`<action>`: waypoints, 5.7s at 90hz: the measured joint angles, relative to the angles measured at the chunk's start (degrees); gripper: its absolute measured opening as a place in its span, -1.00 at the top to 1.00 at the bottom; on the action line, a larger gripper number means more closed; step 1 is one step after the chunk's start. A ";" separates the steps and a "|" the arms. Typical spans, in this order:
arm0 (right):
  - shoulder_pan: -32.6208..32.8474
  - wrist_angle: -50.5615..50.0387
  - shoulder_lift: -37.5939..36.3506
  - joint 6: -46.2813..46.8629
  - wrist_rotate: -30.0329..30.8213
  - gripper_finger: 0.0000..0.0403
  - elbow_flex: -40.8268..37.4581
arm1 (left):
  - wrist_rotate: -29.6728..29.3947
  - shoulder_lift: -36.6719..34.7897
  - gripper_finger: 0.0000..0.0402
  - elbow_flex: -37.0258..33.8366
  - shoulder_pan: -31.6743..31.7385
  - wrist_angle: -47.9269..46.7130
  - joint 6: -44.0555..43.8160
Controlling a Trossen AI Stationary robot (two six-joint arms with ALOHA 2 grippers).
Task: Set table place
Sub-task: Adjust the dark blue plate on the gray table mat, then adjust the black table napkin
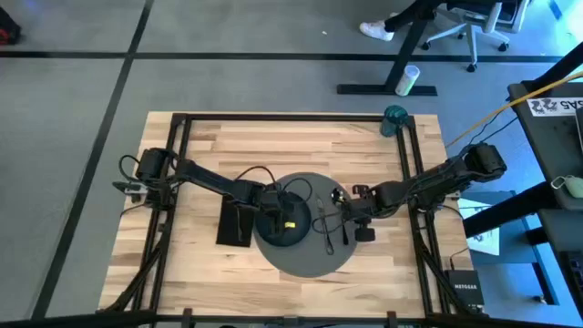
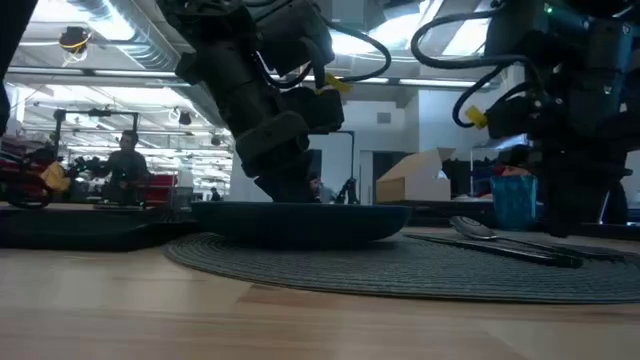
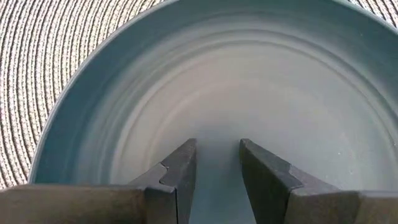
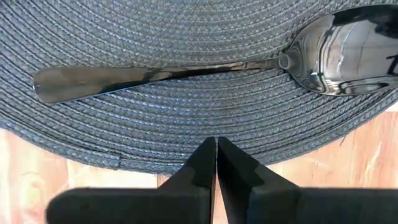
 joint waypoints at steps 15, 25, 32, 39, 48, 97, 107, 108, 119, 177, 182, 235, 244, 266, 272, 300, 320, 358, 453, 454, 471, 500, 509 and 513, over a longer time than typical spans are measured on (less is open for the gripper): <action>-0.02 0.32 0.00 0.00 0.04 1.00 0.00 | 0.02 0.00 0.47 0.00 0.00 0.31 -0.35; -0.07 0.30 0.00 0.00 0.07 1.00 0.00 | 0.04 0.00 0.47 0.00 0.00 0.90 -0.37; -0.07 0.32 -0.02 0.00 0.09 1.00 0.00 | 0.04 0.00 0.47 0.36 0.00 1.07 -0.37; -0.07 0.32 -0.01 0.00 0.09 1.00 0.00 | 0.04 0.00 0.47 1.07 0.00 1.18 -0.27; -0.07 0.32 -0.02 0.00 0.09 1.00 0.00 | 0.04 0.00 0.47 1.66 0.00 1.20 0.11; -0.04 0.48 0.00 -0.02 0.53 1.00 0.02 | 0.24 1.12 0.47 1.92 0.70 2.84 -0.11; -0.04 0.49 -0.01 -0.02 0.14 1.00 0.04 | 0.22 1.35 0.47 1.92 0.70 3.21 -0.11; -0.04 0.49 0.00 -0.02 0.13 1.00 0.04 | 0.22 1.35 0.47 1.92 0.70 3.15 -0.11; -0.04 0.49 0.00 -0.04 0.13 1.00 0.04 | 0.24 1.44 0.47 1.92 0.92 3.24 -0.11; -0.04 0.42 0.00 -0.44 0.11 1.00 0.04 | 1.56 1.46 0.47 1.92 1.95 6.26 0.37; -0.04 0.37 -0.02 -0.44 0.11 1.00 0.04 | 1.46 1.46 0.48 1.92 1.86 6.26 0.75; -0.04 0.07 -0.01 -1.51 0.07 1.00 0.02 | -1.96 1.72 1.00 7.72 0.33 -8.94 2.82; -0.05 0.12 -0.02 -1.51 0.08 1.00 0.02 | -1.05 3.51 1.00 7.72 0.59 -8.32 2.82; -0.04 0.17 -0.01 -1.53 0.07 1.00 0.02 | -0.57 5.66 1.00 7.93 1.24 -5.34 2.01; -0.04 0.27 0.00 -1.53 0.07 1.00 0.02 | -0.31 5.75 1.00 8.54 1.46 -5.68 2.27; -0.04 0.30 -0.02 -1.43 -0.52 1.00 0.02 | 0.03 6.05 1.00 10.16 2.51 -6.27 4.40; -0.04 0.49 0.00 -1.22 -0.96 1.00 0.02 | 0.07 6.05 1.00 10.16 2.97 -6.05 4.59; -0.06 0.53 0.00 -1.05 -0.96 1.00 0.02 | 0.66 6.05 1.00 10.16 3.06 -4.48 4.81; -0.06 1.43 -0.02 -1.09 -1.40 1.00 0.00 | 2.67 7.60 1.00 11.02 3.23 2.23 5.02; -0.07 1.43 -0.01 -1.09 -1.41 1.00 0.00 | 2.75 7.59 1.00 11.02 3.23 2.46 5.02; -0.05 1.43 -0.01 -1.09 -1.55 1.00 0.00 | 3.46 7.56 1.00 11.02 3.26 3.41 5.03; -0.05 1.54 0.00 -1.09 -1.57 1.00 0.00 | 3.76 7.56 1.00 11.02 3.59 5.95 5.11; -0.06 1.54 0.00 -1.09 -1.60 1.00 0.00 | 4.05 7.56 1.00 11.02 3.99 6.18 5.07; -0.05 1.54 -0.02 -1.09 -1.60 1.00 0.00 | 4.07 7.56 1.00 11.02 4.15 6.16 5.07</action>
